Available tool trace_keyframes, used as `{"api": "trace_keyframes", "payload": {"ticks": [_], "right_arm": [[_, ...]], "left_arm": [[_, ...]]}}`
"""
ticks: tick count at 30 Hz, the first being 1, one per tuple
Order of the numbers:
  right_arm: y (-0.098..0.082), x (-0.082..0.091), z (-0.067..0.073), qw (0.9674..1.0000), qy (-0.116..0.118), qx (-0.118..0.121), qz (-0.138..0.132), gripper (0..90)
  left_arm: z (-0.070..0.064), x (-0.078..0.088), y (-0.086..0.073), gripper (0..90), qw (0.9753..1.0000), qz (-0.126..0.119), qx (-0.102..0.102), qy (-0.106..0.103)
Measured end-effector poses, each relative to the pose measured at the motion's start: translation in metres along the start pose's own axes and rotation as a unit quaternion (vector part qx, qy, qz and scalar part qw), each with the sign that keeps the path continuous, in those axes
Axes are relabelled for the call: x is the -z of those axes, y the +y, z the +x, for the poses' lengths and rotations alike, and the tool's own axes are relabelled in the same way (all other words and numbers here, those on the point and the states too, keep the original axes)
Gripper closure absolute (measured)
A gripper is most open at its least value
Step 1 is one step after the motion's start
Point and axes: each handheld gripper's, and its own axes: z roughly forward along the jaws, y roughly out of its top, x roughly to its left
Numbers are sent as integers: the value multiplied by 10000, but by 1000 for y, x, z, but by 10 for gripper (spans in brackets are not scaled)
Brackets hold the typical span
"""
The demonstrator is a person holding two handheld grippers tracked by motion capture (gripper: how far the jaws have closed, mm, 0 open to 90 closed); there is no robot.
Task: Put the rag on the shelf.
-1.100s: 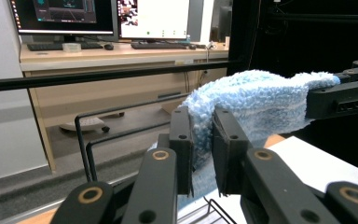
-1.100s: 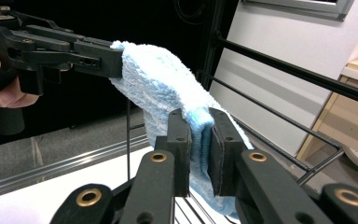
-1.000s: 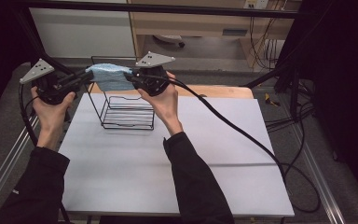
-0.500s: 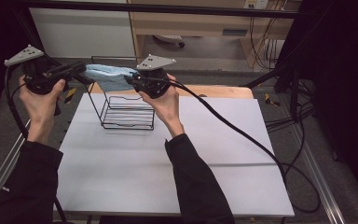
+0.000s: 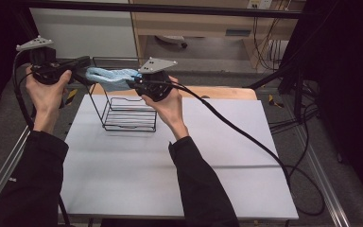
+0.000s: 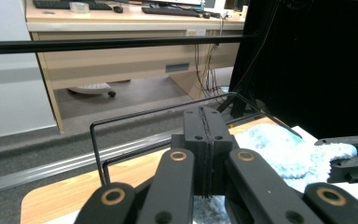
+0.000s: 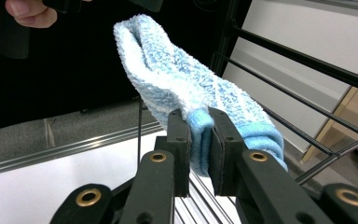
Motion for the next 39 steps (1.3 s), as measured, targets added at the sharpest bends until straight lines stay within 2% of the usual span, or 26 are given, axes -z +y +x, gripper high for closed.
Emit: {"api": "trace_keyframes", "payload": {"ticks": [4,11,19,22,24,26,29,31,34,39], "right_arm": [[0,1,0,10000,-3,4,-9,802],[-1,2,1,10000,62,3,41,760],[5,9,0,9994,181,-226,-171,582],[9,13,-1,9983,255,-387,-341,556],[13,14,-1,9980,251,-443,-376,570],[14,13,0,9979,269,-501,-297,643],[11,7,2,9973,347,-640,-37,770],[6,2,3,9969,370,-663,193,827],[-1,-3,3,9958,428,-722,365,893],[-10,-7,-1,9951,275,-756,576,900]], "left_arm": [[-3,0,-9,898,9996,130,-91,-230],[-3,3,-24,898,9992,231,-104,-304],[-9,-1,-38,899,9985,357,-291,-281],[-9,-3,-43,899,9983,412,-314,-268],[-9,-4,-45,900,9980,463,-338,-256],[-8,-5,-48,900,9979,478,-343,-253],[-7,-5,-52,900,9979,488,-344,-255],[-7,-5,-55,900,9978,495,-356,-249],[-5,-5,-58,899,9980,472,-349,-250],[-2,-7,-66,899,9981,467,-307,-241]]}}
